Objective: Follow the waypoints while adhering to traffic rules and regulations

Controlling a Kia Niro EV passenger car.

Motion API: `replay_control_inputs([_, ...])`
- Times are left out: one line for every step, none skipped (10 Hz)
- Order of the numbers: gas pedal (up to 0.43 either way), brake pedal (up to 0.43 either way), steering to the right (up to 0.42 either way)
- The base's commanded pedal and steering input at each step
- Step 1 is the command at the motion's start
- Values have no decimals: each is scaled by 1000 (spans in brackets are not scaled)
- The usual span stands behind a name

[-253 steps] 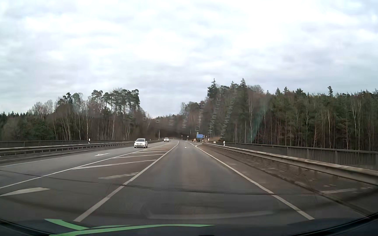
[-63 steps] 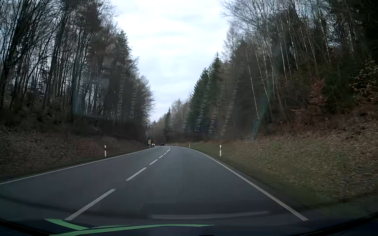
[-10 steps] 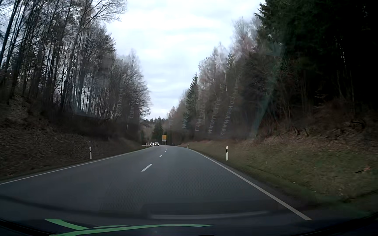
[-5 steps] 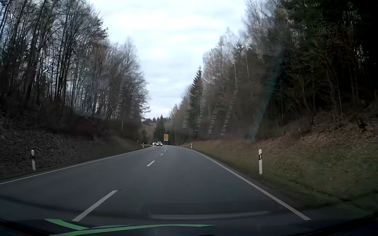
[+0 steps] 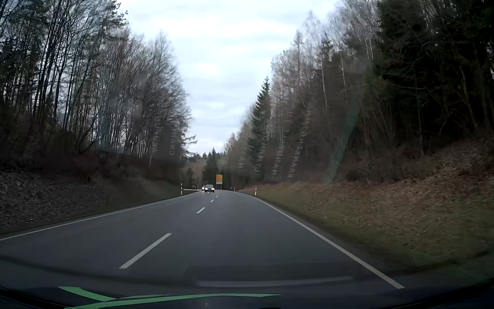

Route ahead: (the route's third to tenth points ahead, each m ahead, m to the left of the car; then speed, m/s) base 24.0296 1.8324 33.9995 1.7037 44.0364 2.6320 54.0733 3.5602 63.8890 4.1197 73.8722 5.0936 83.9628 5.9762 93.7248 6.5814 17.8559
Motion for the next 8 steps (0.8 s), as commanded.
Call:
replay_control_inputs([118, 0, -5])
replay_control_inputs([118, 0, -5])
replay_control_inputs([118, 0, -5])
replay_control_inputs([118, 0, -5])
replay_control_inputs([118, 0, -5])
replay_control_inputs([118, 0, -5])
replay_control_inputs([118, 0, -5])
replay_control_inputs([118, 0, -6])
